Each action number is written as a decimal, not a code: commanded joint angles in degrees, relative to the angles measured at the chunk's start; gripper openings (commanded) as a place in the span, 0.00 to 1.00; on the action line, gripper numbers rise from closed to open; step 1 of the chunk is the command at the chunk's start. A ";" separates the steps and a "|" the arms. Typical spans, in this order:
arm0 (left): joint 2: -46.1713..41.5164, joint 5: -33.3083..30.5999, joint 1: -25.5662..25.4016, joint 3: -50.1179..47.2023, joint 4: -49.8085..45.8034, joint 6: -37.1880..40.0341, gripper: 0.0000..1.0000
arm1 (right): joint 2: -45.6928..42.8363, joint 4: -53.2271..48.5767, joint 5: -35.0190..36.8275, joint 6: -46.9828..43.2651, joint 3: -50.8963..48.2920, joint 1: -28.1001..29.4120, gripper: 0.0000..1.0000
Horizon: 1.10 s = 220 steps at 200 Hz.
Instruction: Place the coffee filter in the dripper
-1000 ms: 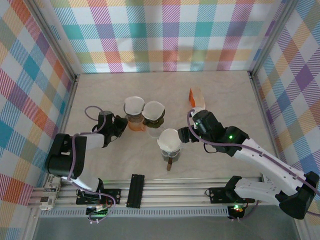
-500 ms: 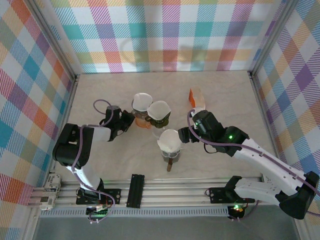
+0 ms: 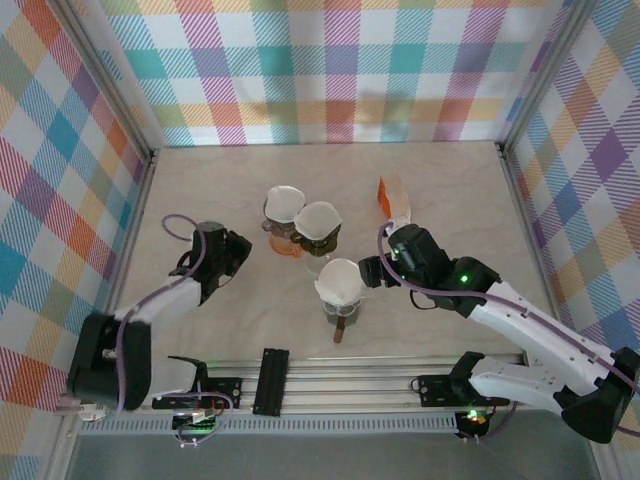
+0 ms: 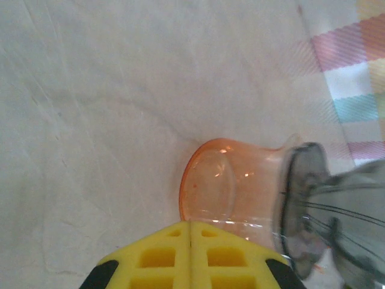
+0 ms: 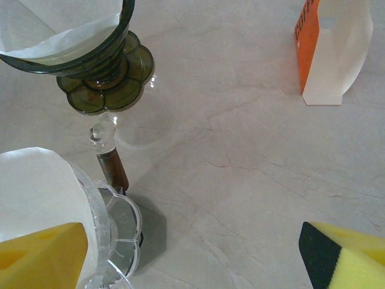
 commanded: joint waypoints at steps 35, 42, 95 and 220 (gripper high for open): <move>-19.42 -16.42 -0.81 6.89 -21.90 11.24 0.74 | -4.42 4.60 2.88 0.33 -3.27 -0.48 0.98; -20.21 -17.67 -0.82 7.48 -23.38 11.20 0.81 | -4.59 4.88 2.89 0.31 -3.56 -0.48 0.99; -20.41 -22.35 -0.91 6.31 -16.02 27.81 0.99 | -6.89 5.34 3.94 -0.01 -4.62 -0.48 0.99; 5.86 -22.81 7.25 -4.82 23.27 50.60 1.00 | -10.25 4.84 4.04 1.60 -7.11 -0.57 0.99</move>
